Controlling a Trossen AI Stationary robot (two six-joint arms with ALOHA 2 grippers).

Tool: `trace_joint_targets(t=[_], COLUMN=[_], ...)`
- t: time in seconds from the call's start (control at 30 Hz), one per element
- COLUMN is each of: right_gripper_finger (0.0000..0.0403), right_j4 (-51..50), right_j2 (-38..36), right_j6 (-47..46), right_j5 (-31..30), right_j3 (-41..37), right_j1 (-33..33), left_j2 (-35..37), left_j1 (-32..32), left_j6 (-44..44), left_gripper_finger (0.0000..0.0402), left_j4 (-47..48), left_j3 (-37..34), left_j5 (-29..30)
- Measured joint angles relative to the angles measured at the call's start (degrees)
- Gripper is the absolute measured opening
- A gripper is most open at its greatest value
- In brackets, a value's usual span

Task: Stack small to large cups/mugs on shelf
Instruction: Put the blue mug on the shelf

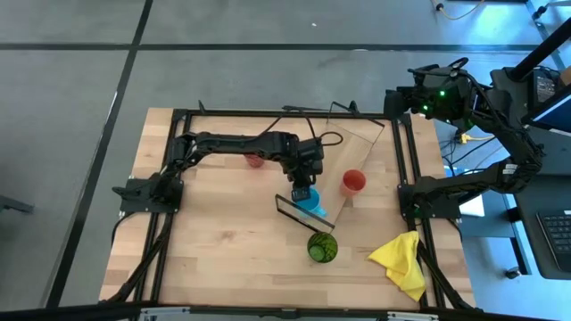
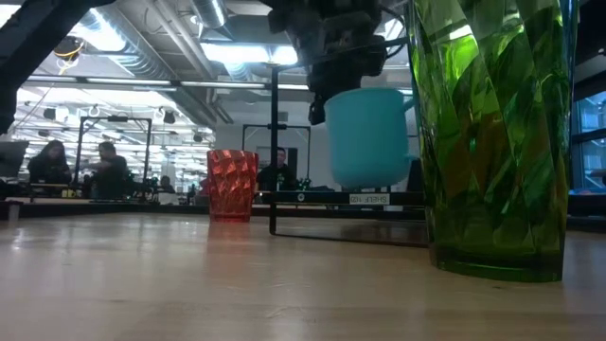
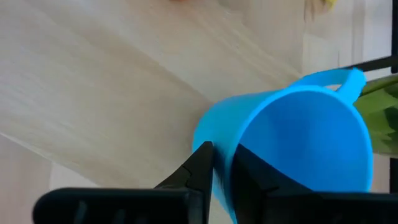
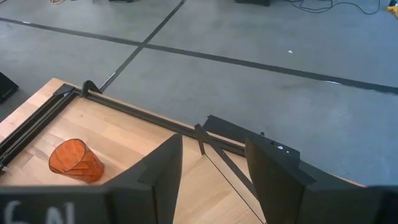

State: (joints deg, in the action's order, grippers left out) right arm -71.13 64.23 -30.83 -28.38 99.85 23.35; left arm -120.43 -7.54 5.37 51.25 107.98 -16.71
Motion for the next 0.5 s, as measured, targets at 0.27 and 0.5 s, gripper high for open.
trace_joint_targets(t=[0.27,0.5], right_gripper_finger=[0.0178,0.0178], right_j4=[-0.7,-0.7], right_j2=[0.0,0.0], right_j6=[0.0,0.0], right_j5=[0.0,-0.3], right_j3=[0.0,0.0], right_j1=[0.0,0.0], left_j2=[-0.9,-0.9], left_j1=[-0.1,-0.3], left_j6=[0.3,0.6], left_gripper_finger=[0.0043,0.0044], left_j4=[-1.1,-1.3], left_j3=[0.0,0.0], left_j5=[-1.1,-3.2])
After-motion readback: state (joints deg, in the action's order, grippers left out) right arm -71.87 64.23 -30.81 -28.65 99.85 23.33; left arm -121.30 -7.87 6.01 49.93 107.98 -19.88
